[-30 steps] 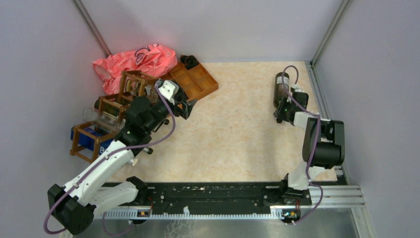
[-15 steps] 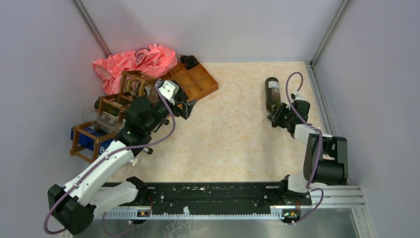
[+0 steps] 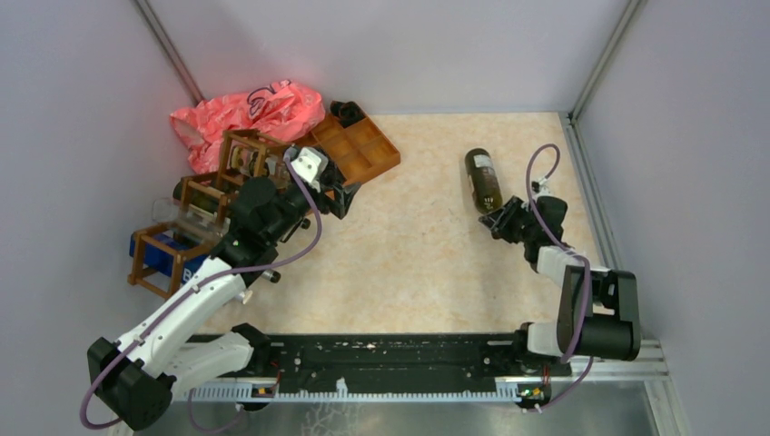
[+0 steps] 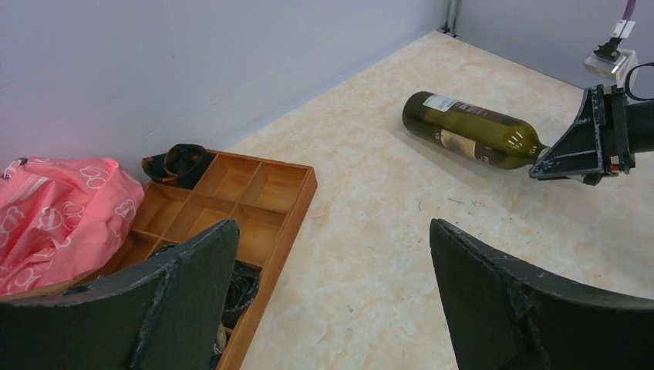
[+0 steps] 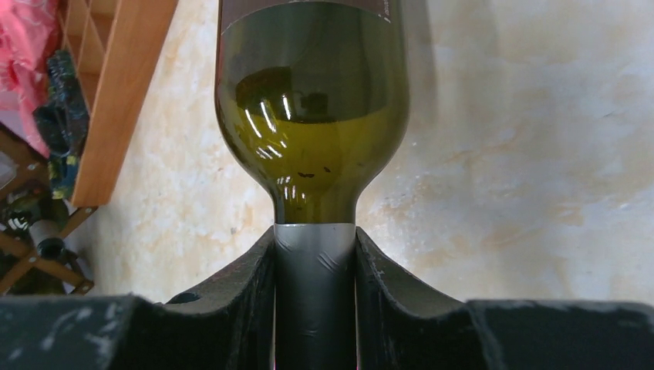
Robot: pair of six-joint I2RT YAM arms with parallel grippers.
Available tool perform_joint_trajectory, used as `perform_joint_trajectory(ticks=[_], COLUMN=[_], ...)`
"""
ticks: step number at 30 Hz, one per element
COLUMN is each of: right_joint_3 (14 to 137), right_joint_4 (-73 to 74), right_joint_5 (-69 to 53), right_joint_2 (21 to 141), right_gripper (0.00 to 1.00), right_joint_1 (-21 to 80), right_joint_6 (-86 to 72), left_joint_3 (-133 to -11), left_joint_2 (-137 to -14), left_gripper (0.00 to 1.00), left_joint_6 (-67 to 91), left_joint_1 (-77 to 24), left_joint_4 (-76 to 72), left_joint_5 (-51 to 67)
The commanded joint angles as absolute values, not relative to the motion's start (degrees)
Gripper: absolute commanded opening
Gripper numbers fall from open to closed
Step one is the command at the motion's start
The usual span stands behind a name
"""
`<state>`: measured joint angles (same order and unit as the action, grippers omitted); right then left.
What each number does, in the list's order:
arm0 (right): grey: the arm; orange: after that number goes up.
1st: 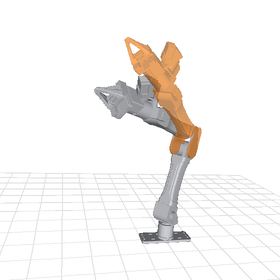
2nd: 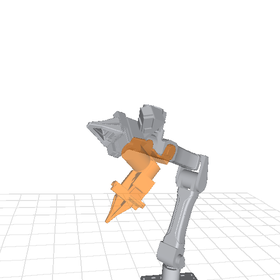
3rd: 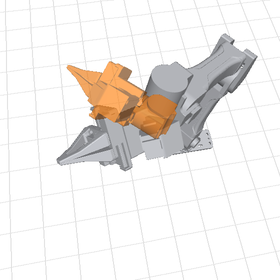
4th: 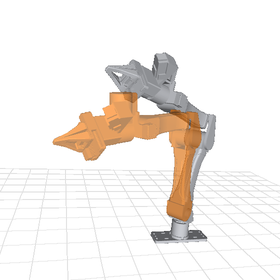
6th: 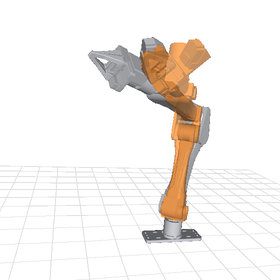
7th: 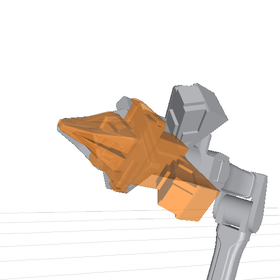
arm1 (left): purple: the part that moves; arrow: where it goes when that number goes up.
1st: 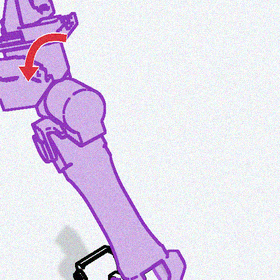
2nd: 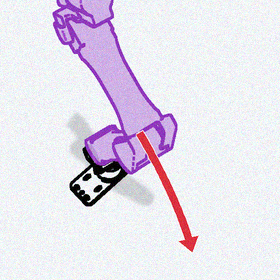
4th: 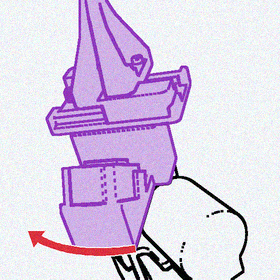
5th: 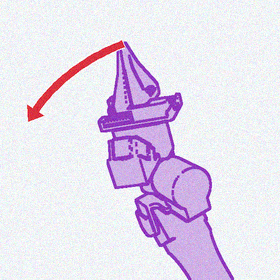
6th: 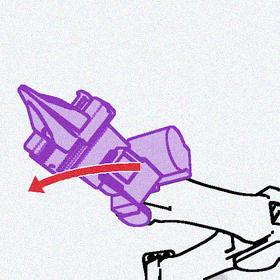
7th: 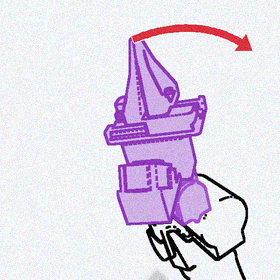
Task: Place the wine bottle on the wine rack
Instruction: Pick up the wine bottle from the center of the board.
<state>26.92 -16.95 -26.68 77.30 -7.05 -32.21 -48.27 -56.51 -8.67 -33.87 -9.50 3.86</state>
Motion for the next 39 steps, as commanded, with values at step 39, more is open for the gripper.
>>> perform_joint_trajectory(ticks=[39], right_joint_3=[16.84], right_joint_4=[-50.43], right_joint_5=[-35.11], right_joint_2=[71.67], right_gripper=[0.0], right_joint_1=[-1.42], right_joint_6=[-52.65], left_joint_3=[-47.55], left_joint_2=[-56.41], left_gripper=[0.99], left_joint_6=[-9.76], left_joint_1=[-33.63], left_joint_4=[-11.69], left_joint_5=[2.67])
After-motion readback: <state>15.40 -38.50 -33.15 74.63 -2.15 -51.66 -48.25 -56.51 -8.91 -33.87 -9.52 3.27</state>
